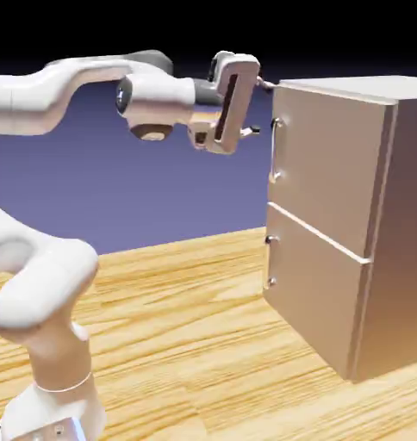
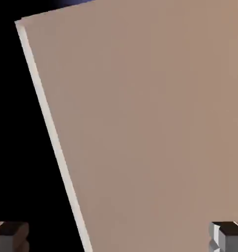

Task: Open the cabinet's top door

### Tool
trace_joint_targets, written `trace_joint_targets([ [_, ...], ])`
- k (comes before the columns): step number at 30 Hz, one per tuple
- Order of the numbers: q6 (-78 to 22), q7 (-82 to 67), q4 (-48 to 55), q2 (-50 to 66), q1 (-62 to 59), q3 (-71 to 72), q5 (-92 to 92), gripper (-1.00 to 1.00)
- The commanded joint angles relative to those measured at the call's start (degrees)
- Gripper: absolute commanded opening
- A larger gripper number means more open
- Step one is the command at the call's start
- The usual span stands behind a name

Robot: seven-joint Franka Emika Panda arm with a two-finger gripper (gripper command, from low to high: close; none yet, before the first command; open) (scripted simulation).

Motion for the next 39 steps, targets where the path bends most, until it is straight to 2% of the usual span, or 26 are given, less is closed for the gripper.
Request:
trace_joint_targets([
  [1,0.0,1.2,0.5,-0.5,-0.9,1.1,2.5,0.00],
  [25,0.2,29.7,13.3,-12.9,-22.7,27.8,61.8,0.00],
  [31,-1.3,29.9,20.7,-11.5,-32.2,31.5,62.1,0.00],
  [32,-1.3,29.9,20.7,-11.5,-32.2,31.5,62.1,-1.00],
  [39,-10.5,23.1,8.6,-7.3,-20.1,25.0,62.1,-1.00],
])
